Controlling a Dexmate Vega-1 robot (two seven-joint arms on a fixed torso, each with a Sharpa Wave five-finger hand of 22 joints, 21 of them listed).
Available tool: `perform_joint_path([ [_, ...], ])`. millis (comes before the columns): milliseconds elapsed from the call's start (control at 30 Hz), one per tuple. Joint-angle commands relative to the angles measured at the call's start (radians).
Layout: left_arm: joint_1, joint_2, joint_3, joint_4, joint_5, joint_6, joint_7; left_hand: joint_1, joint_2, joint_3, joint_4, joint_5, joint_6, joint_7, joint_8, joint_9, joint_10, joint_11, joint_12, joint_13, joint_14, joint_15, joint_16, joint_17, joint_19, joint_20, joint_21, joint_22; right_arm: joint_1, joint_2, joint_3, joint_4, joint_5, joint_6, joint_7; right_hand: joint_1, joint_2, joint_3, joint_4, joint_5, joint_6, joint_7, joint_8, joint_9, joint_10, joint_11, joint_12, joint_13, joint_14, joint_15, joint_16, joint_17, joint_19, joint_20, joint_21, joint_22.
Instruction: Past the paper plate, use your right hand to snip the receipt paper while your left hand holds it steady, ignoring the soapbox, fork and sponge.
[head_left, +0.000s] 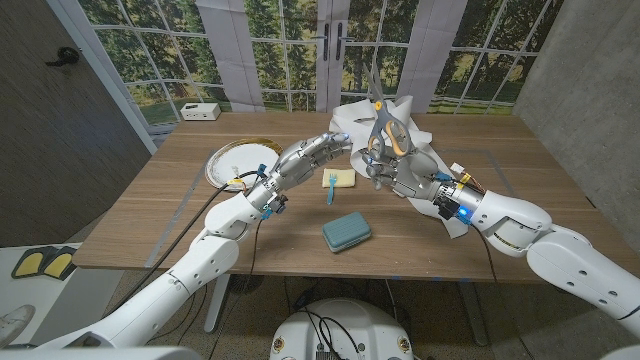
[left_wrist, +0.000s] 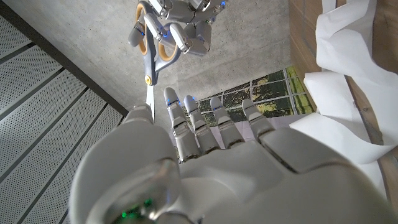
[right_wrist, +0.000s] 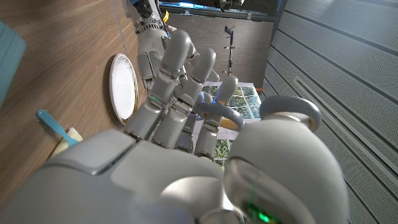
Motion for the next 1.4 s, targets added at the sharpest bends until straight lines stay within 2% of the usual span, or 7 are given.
perform_joint_path([
  [33,0.004,0.001,-0.014,0.007,0.008,-0.003,0.028,0.006,0.008,0.007,0.0,0.002,0.006,-0.002,0.001,0.001,0.008,0.003,0.005,0.006,0.008,-0.111,0.008,0.004,0.007,0.0,0.005,0.004,0.003,-0.006,0.014,0.019,0.0,0.005,0.007,-0.034,-0.005,-0.005,0.018,0.011,-0.008,0.014,-0.03,-0.029,0.003,0.01,-0.001,0.001,-0.008,-0.025,-0.008,-0.004,0.009,-0.057,-0.015,0.002],
  [533,0.009,0.015,-0.023,0.001,0.021,0.011,0.06,0.008,0.011,0.011,-0.002,0.002,0.01,-0.003,0.002,0.0,0.022,0.002,0.008,0.007,0.009,-0.113,0.008,0.004,0.013,-0.003,0.007,0.004,-0.001,-0.038,0.044,0.027,-0.004,-0.023,0.005,-0.091,-0.026,-0.01,0.029,0.024,-0.024,-0.021,-0.076,-0.055,-0.051,0.059,0.028,0.049,-0.032,0.016,-0.03,-0.036,0.007,-0.031,-0.052,0.003],
  [1033,0.027,0.071,-0.102,-0.06,0.096,0.033,0.229,0.005,-0.005,0.005,-0.006,-0.001,-0.008,-0.001,-0.006,0.0,0.025,0.003,0.006,0.007,0.018,-0.113,0.011,0.004,0.015,-0.004,0.007,0.005,-0.07,-0.028,0.101,0.038,0.015,-0.01,0.013,-0.135,-0.023,-0.004,0.035,0.03,-0.018,-0.024,-0.085,-0.053,-0.03,0.05,0.03,0.027,-0.043,0.017,-0.028,-0.043,0.009,-0.025,-0.07,0.005],
  [1067,0.021,0.083,-0.106,-0.061,0.103,0.044,0.231,-0.001,-0.02,-0.002,-0.008,-0.005,-0.042,0.013,-0.016,0.0,0.002,0.015,-0.006,0.004,0.02,-0.105,0.01,0.003,0.017,-0.005,0.008,0.005,-0.081,-0.03,0.109,0.035,0.012,-0.009,0.007,-0.136,-0.022,-0.003,0.034,0.031,-0.018,-0.025,-0.086,-0.053,-0.029,0.049,0.03,0.025,-0.042,0.018,-0.029,-0.047,0.009,-0.025,-0.071,0.005],
  [1167,0.01,0.121,-0.108,-0.076,0.137,0.077,0.243,0.089,0.036,0.072,-0.068,-0.021,-0.028,0.049,0.001,0.009,-0.071,0.047,-0.047,-0.022,-0.03,-0.073,-0.017,-0.005,0.011,0.015,0.006,0.007,-0.101,-0.027,0.121,0.039,0.015,-0.008,0.012,-0.137,-0.019,-0.001,0.033,0.032,-0.024,-0.027,-0.087,-0.047,-0.031,0.05,0.031,0.027,-0.048,0.021,-0.032,-0.051,0.009,-0.025,-0.074,0.005],
  [1233,0.012,0.137,-0.11,-0.093,0.16,0.1,0.269,0.098,0.036,0.084,-0.079,-0.023,-0.061,0.064,-0.01,0.012,-0.086,0.052,-0.054,-0.029,-0.044,-0.062,-0.024,-0.008,0.008,0.02,0.005,0.007,-0.108,-0.02,0.122,0.05,0.015,0.0,0.032,-0.138,-0.018,0.0,0.032,0.033,-0.021,-0.026,-0.088,-0.048,-0.032,0.049,0.03,0.025,-0.049,0.023,-0.034,-0.056,0.009,-0.024,-0.076,0.005],
  [1400,0.006,0.165,-0.108,-0.114,0.232,0.139,0.33,0.053,-0.001,0.067,-0.076,-0.042,-0.2,0.05,-0.034,0.012,-0.096,0.063,-0.059,-0.048,-0.052,-0.059,-0.024,-0.01,0.007,0.018,0.006,0.008,-0.132,-0.016,0.14,0.051,0.002,0.01,0.038,-0.138,-0.014,0.003,0.029,0.036,-0.029,-0.024,-0.096,-0.049,-0.031,0.051,0.03,0.02,-0.053,0.026,-0.038,-0.069,0.009,-0.022,-0.081,0.006],
])
